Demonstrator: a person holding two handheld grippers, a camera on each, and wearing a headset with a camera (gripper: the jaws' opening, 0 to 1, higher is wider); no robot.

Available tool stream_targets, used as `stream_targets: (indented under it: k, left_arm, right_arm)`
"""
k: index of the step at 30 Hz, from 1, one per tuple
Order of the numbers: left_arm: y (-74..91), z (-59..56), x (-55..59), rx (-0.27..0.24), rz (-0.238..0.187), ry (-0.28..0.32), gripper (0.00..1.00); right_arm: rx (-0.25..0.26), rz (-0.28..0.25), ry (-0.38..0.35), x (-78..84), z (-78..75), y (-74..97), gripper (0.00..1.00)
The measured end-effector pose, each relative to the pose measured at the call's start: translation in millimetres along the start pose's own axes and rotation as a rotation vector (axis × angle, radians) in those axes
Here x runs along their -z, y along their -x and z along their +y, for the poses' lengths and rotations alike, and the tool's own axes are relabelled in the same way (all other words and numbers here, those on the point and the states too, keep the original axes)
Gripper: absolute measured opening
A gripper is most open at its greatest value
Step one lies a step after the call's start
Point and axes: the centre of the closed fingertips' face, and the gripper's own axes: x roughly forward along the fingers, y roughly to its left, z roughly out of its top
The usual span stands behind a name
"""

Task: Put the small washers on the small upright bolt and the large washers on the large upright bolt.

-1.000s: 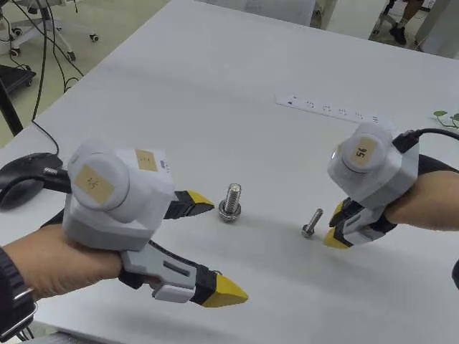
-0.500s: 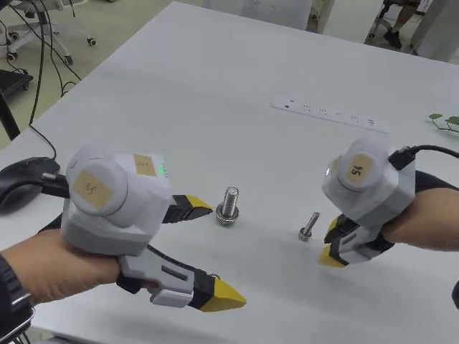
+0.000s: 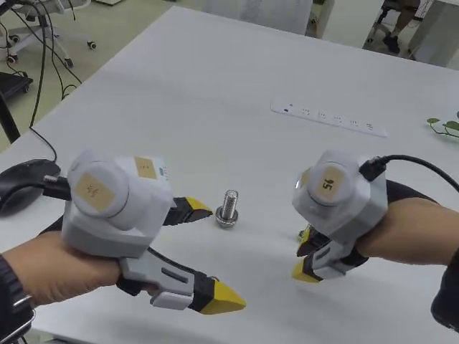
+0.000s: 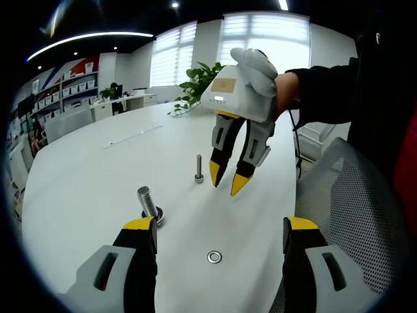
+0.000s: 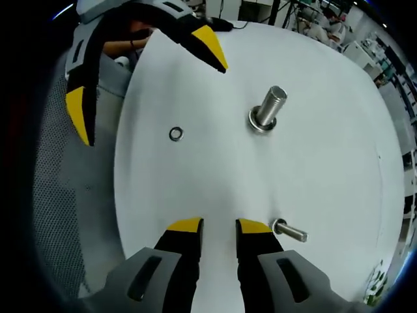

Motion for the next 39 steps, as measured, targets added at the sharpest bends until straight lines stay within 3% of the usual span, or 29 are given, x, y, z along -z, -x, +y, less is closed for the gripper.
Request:
stream_targets:
  k: [20, 39]
  left_arm:
    - [-0.7, 1.8, 1.9, -0.005, 0.007, -0.009, 0.79]
    - [-1.0, 2.2, 1.9, -0.007, 0.008, -0.007, 0.79]
  right_arm:
    - [-0.071, -0.041, 0.141, -59.5, 31.1, -16.4, 0.22]
    - [-0.114, -0.053, 0.206, -83.5, 50.0, -34.9, 0.21]
